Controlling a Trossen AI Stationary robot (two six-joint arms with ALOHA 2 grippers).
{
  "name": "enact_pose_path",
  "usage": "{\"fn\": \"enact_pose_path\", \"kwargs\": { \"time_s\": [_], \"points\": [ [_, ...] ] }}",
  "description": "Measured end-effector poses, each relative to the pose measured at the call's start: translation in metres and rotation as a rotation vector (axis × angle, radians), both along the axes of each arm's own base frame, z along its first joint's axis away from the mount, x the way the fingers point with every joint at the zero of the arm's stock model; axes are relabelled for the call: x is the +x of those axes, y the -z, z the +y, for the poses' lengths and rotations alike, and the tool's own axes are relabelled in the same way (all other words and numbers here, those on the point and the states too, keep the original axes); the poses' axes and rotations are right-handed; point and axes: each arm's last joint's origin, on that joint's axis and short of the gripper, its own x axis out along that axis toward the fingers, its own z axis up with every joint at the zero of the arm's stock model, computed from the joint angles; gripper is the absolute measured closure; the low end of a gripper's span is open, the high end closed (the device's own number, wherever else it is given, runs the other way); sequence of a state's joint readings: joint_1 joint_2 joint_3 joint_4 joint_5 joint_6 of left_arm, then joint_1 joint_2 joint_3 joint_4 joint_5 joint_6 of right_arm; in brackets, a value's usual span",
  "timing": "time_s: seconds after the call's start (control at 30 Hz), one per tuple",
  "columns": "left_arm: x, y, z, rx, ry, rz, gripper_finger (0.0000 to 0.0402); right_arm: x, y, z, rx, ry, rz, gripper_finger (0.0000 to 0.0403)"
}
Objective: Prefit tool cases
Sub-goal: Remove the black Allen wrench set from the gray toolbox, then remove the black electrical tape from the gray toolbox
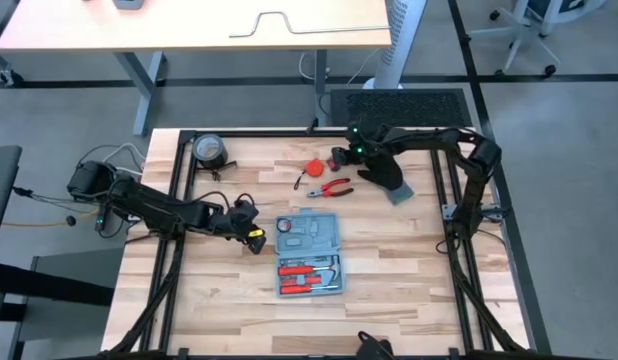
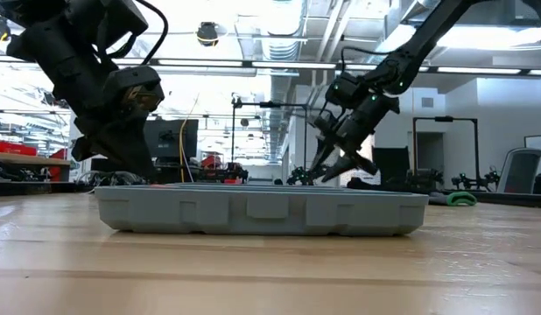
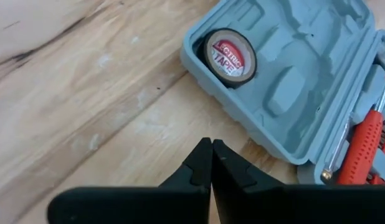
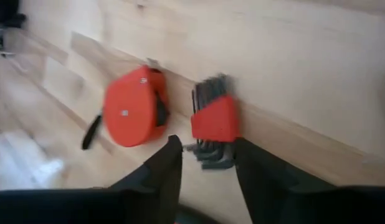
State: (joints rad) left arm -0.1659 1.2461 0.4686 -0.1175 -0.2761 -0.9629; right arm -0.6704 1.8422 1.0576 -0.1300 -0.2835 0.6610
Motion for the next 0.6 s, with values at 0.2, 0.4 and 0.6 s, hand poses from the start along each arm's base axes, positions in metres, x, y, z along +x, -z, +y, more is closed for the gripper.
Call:
{"fn": "enact_pose_path", "kwargs": {
  "time_s": [0.2, 0.4, 0.6],
  "points": [
    [0.000, 0.000, 0.000, 0.009, -0.010, -0.004, 0.0401, -0.003, -0.021, 0.003, -0.056, -0.024, -0.042, 0.0212],
    [0.009, -0.008, -0.002, 0.055, 0.155, -0.094, 0.0401, 0.011, -0.042, 0.036, -0.112, -0.167, -0.070, 0.0215],
    [0.018, -0.020, 0.007, 0.173, 0.272, -0.070, 0.0401, 0.036, -0.046, 0.089, -0.133, -0.344, -0.083, 0.0227]
  ]
}}
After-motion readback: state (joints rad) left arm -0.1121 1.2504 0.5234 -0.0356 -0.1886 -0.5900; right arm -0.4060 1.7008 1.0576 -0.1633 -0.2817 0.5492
